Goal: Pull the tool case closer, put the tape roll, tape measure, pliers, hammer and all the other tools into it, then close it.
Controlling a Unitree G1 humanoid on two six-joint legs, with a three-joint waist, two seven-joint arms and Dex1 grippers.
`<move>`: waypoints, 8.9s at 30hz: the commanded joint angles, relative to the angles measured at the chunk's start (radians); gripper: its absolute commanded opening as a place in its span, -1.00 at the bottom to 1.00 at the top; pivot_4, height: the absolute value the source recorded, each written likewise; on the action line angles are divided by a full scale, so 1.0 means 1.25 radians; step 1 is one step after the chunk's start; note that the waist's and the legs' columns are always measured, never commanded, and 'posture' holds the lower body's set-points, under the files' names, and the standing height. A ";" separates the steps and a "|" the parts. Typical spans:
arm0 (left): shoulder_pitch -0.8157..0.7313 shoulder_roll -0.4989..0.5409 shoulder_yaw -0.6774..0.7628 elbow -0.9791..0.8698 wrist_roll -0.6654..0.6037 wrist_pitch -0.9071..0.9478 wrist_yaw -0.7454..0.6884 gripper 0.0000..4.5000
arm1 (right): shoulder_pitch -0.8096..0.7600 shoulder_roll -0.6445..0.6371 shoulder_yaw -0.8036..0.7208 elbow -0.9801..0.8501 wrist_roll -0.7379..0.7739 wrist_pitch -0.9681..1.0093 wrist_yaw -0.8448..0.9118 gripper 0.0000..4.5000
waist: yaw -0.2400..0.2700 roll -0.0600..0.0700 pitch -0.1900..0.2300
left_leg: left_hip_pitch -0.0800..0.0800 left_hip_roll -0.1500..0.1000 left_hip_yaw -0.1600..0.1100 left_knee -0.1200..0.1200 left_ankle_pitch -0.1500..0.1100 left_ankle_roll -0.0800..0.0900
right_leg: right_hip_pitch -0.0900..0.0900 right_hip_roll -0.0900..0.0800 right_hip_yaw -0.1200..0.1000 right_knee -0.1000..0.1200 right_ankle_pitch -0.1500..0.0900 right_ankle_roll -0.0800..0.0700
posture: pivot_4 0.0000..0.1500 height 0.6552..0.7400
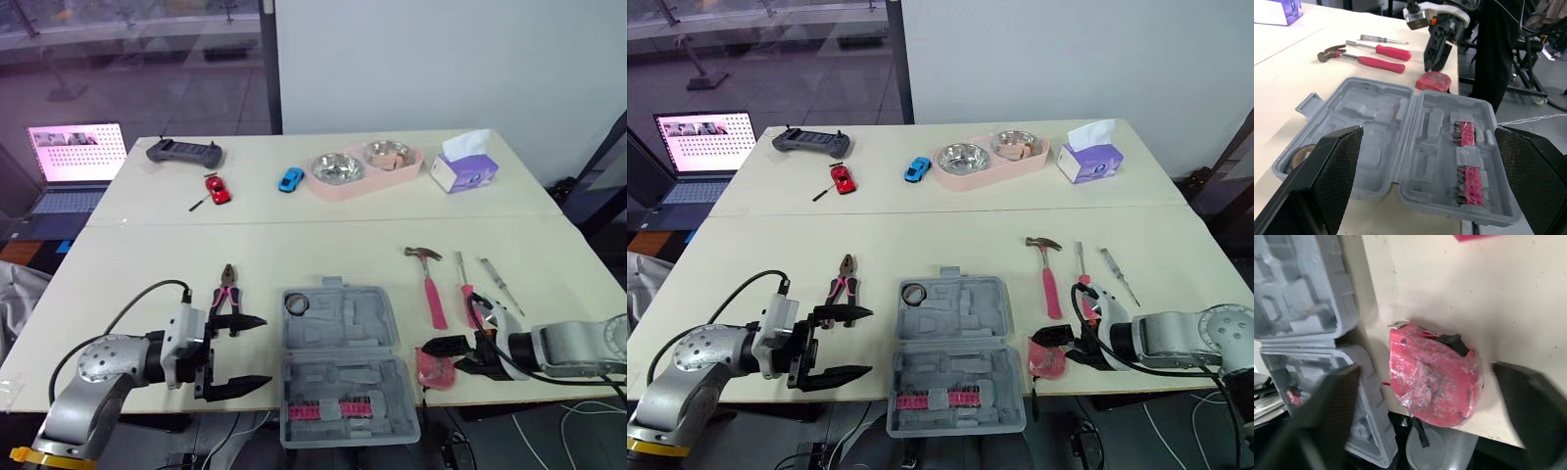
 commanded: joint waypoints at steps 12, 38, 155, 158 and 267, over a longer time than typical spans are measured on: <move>-0.006 0.028 0.018 -0.009 -0.009 0.012 0.009 1.00 | 0.347 -0.281 0.078 -0.438 -1.051 -0.817 0.829 0.98 | 0.001 0.004 0.001 | 0.001 0.001 0.001 -0.001 0.000 -0.001 | 0.000 0.004 -0.003 0.000 -0.002 0.009 | 1.00 0.93; -0.025 0.047 0.021 -0.072 -0.022 0.092 0.054 1.00 | 0.255 0.023 0.103 -0.243 -1.469 -0.971 0.918 0.98 | -0.001 0.001 0.001 | 0.007 0.002 0.002 -0.001 0.000 -0.001 | 0.004 0.003 0.001 0.001 0.000 0.000 | 1.00 0.93; 0.016 -0.025 0.019 0.006 0.022 0.006 0.128 1.00 | -0.540 0.381 0.552 -0.061 -1.851 -0.550 1.254 0.47 | -0.008 -0.001 0.003 | 0.000 0.003 0.001 -0.002 0.003 -0.011 | -0.010 0.006 0.001 0.010 0.004 -0.001 | 1.00 0.93; 0.013 -0.025 0.019 0.010 0.022 0.006 0.125 1.00 | -0.537 0.386 0.544 -0.076 -1.842 -0.530 1.254 0.97 | -0.008 -0.001 0.003 | 0.000 0.003 0.001 -0.002 0.003 -0.011 | -0.010 0.006 0.001 0.011 0.004 -0.001 | 1.00 0.93; 0.238 0.095 0.380 0.276 0.093 -0.113 0.162 1.00 | 0.447 0.179 -0.460 -0.317 -1.275 -0.815 1.013 0.97 | 0.000 -0.001 -0.006 | 0.009 0.006 0.002 -0.005 -0.003 -0.010 | 0.006 0.002 0.002 0.000 -0.004 0.000 | 1.00 0.93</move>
